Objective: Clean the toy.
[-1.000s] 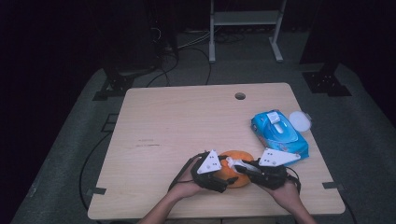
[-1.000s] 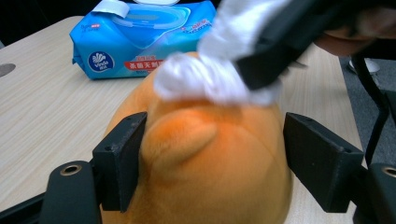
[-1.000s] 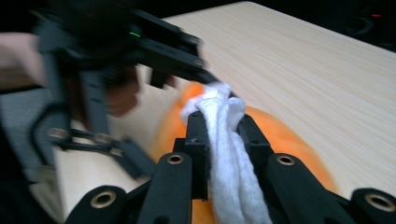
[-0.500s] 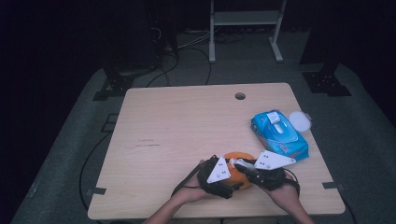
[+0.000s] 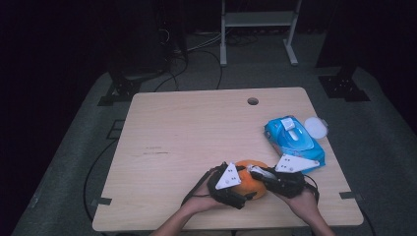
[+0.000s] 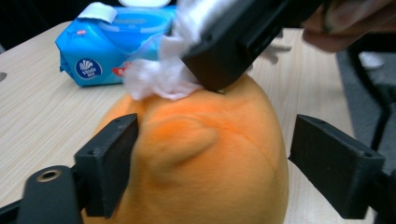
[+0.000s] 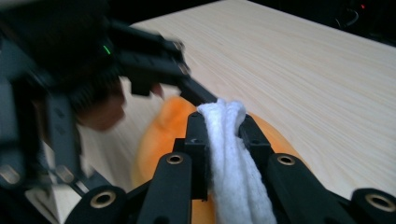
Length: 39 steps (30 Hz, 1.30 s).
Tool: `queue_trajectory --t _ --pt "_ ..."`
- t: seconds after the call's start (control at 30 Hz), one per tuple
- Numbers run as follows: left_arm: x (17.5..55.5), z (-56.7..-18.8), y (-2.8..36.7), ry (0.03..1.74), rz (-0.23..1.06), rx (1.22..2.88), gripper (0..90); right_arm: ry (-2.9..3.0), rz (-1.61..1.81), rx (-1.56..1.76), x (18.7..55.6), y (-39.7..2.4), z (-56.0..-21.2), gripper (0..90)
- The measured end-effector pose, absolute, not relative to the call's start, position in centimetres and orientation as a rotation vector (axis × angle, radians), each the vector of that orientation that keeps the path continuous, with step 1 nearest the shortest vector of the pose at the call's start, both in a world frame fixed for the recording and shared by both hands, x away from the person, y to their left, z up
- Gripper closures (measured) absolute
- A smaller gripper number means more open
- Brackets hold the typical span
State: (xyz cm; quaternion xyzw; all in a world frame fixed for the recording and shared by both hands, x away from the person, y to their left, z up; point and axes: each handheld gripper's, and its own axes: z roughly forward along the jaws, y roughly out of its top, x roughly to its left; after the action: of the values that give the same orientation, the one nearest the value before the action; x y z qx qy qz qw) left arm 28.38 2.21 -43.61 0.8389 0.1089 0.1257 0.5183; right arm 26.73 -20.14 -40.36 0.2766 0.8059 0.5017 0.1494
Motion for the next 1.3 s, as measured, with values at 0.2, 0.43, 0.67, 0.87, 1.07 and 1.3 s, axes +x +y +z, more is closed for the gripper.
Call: queue_trajectory --t 0.2,0.43,0.67,0.87,1.07,1.3 --pt "30.1 -43.7 3.7 0.310 0.232 1.992 8.1 2.290 1.429 0.897 27.7 -22.5 -41.1 76.6" --pt "29.9 -44.2 3.2 0.290 0.273 1.998 20.7 2.243 1.442 0.901 27.4 -22.6 -40.4 77.2" --pt "29.6 -42.8 3.1 0.386 0.315 2.003 31.5 2.211 1.591 0.791 25.7 -21.3 -37.8 77.2" --pt "29.2 -41.9 3.3 0.375 0.296 2.051 31.1 2.243 1.522 0.798 26.2 -20.2 -39.3 77.1" --pt "30.5 -42.2 4.3 0.364 0.226 2.025 19.7 2.225 1.448 0.841 26.7 -21.2 -40.2 77.1" --pt "30.9 -43.2 4.2 0.404 0.154 2.009 14.4 2.222 1.440 0.868 27.0 -21.3 -40.6 77.0"
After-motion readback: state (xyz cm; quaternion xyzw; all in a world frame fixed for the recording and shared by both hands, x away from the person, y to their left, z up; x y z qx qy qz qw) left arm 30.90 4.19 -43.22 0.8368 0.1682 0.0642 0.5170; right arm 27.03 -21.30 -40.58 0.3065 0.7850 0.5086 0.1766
